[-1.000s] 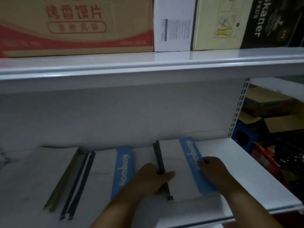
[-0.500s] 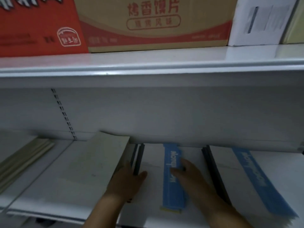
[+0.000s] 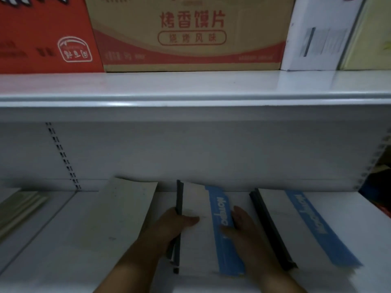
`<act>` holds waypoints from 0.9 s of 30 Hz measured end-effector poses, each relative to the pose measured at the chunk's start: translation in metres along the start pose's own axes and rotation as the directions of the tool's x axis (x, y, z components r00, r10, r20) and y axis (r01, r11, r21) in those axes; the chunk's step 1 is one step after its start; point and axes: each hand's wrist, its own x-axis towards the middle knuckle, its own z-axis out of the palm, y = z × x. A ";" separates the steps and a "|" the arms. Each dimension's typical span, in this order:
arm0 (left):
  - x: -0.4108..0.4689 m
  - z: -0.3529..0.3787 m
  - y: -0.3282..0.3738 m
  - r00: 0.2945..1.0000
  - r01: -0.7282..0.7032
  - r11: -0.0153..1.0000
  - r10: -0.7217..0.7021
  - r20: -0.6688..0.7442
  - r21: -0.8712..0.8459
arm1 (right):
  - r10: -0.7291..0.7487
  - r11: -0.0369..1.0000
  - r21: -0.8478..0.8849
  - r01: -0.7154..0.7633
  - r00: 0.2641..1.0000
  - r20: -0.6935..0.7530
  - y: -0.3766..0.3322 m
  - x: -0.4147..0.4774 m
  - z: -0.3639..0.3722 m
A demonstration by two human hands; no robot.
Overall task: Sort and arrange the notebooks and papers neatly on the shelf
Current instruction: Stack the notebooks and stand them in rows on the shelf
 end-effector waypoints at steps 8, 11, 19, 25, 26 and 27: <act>-0.044 0.000 0.013 0.795 -0.600 0.797 0.603 -0.061 0.061 | -0.449 0.892 -0.090 0.442 0.890 -0.079 -0.054 -0.027 -0.005; -0.040 0.003 0.001 0.792 -0.597 0.797 0.604 -0.093 0.090 | -0.474 0.879 -0.118 0.462 0.875 -0.103 -0.040 -0.029 0.002; -0.025 0.012 -0.020 0.841 -0.538 0.843 0.535 -0.082 -0.024 | -0.492 0.870 -0.113 0.479 0.856 -0.159 -0.028 -0.025 -0.002; -0.014 0.007 -0.026 0.874 -0.485 0.865 0.484 -0.040 -0.126 | -0.489 0.871 -0.118 0.476 0.860 -0.144 -0.027 -0.024 -0.002; -0.013 0.005 -0.028 0.870 -0.491 0.860 0.492 -0.032 -0.140 | -0.502 0.864 -0.114 0.490 0.854 -0.137 -0.030 -0.023 -0.003; -0.011 0.004 -0.029 0.868 -0.494 0.858 0.497 -0.020 -0.142 | -0.504 0.863 -0.099 0.495 0.853 -0.131 -0.031 -0.023 -0.004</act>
